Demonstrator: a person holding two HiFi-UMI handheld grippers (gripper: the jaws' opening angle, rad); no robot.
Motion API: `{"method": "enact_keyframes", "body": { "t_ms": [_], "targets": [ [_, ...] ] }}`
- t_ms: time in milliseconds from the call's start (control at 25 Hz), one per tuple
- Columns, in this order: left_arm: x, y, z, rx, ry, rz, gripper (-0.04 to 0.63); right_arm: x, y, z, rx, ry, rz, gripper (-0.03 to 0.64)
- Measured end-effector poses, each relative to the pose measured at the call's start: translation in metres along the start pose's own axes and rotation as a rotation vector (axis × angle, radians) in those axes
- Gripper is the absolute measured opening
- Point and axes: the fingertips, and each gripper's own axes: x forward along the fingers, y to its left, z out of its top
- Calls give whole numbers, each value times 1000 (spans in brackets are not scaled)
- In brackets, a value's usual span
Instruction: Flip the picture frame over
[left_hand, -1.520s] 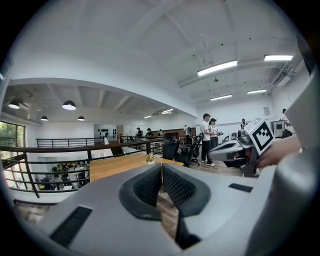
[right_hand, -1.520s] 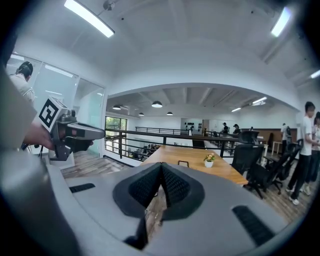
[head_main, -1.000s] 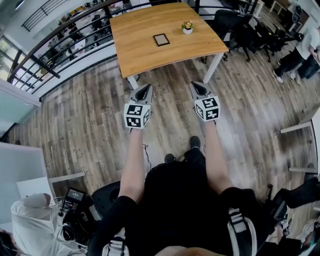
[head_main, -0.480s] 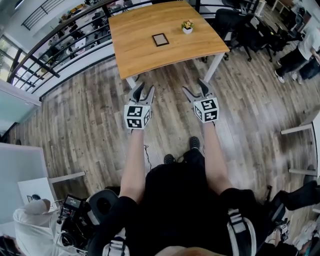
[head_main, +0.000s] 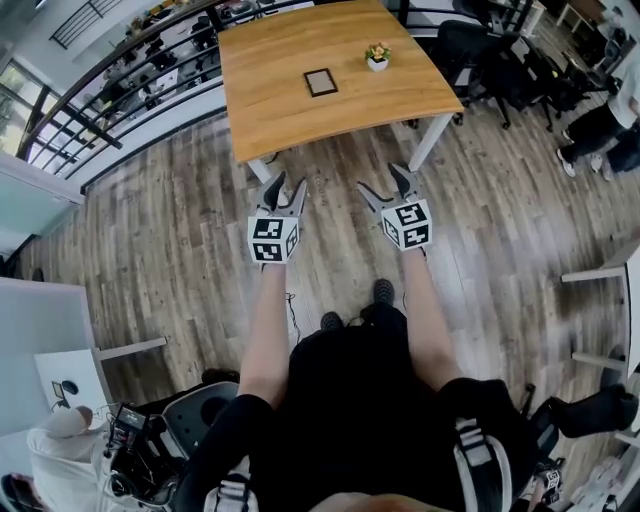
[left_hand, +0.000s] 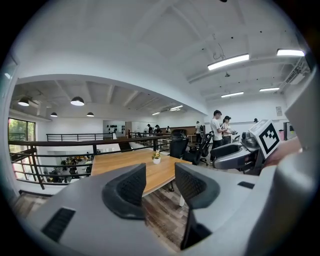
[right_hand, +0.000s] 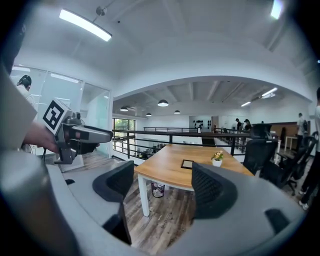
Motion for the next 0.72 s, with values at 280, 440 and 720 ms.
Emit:
{"method": "enact_keyframes", "body": {
  "t_ms": [280,440,720],
  "targets": [
    [33,-14,-2,-9,16,48,187,16,-43,2,9,-7,52,368],
    [48,-24,-6,-16,38,86,187,25,-67,3,24,-9,101,367],
    [68,-38,-10,-37,53,175,187,42,-96,0,4,4,193,365]
  ]
}}
